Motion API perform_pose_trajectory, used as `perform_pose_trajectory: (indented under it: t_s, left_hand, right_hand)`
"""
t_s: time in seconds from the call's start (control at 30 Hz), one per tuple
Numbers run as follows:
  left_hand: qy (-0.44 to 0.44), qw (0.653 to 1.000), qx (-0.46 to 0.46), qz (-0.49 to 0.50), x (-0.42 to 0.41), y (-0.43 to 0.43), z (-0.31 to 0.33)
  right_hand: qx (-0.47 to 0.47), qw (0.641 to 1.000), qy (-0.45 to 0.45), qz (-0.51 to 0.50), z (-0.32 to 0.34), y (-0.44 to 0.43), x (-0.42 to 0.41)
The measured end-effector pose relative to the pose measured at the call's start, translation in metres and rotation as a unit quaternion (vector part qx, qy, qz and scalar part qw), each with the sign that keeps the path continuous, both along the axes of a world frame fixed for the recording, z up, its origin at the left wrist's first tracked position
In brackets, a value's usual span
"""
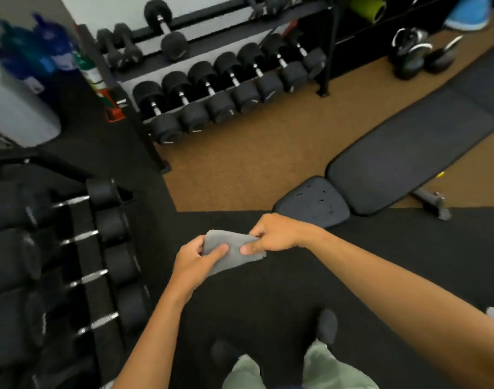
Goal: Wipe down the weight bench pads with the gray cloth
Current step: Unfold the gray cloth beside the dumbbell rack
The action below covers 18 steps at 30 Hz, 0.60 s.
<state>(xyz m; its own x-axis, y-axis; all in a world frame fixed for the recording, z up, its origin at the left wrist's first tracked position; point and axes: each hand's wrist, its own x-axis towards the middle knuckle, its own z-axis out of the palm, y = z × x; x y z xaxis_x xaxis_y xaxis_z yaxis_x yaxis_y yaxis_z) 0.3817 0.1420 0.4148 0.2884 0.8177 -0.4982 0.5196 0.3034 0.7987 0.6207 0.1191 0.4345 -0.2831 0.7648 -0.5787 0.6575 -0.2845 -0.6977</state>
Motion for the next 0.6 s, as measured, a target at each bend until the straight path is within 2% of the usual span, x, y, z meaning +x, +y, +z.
perform_pose_trajectory:
  t_s: [0.1, 0.17, 0.23, 0.3, 0.37, 0.4, 0.5, 0.6]
  left_hand:
    - [0.045, 0.999, -0.002, 0.011, 0.076, -0.01, -0.003]
    - [0.044, 0.996, -0.067, 0.042, 0.13, -0.022, -0.005]
    - [-0.028, 0.982, -0.177, 0.056, 0.183, -0.037, -0.007]
    - [-0.168, 0.938, -0.299, 0.055, 0.244, -0.058, -0.004]
    - [-0.257, 0.895, -0.359, 0.062, 0.289, -0.071, 0.002]
    - [-0.272, 0.885, -0.371, 0.068, 0.314, -0.076, 0.001]
    - [-0.241, 0.888, -0.382, 0.083, 0.39, -0.092, 0.003]
    - [-0.199, 0.897, -0.387, 0.076, 0.452, -0.099, -0.006]
  right_hand:
    - [0.039, 0.998, -0.02, -0.039, 0.006, -0.02, 0.061]
    - [0.081, 0.994, -0.051, -0.046, 0.009, -0.035, 0.104]
    - [0.116, 0.987, -0.103, -0.026, 0.009, -0.05, 0.145]
    - [0.13, 0.978, -0.16, -0.008, 0.01, -0.068, 0.189]
    - [0.136, 0.972, -0.189, 0.011, 0.013, -0.082, 0.216]
    - [0.134, 0.97, -0.2, 0.015, 0.014, -0.092, 0.233]
    - [0.127, 0.967, -0.219, 0.013, 0.019, -0.121, 0.285]
    - [0.113, 0.972, -0.199, -0.046, 0.018, -0.143, 0.336]
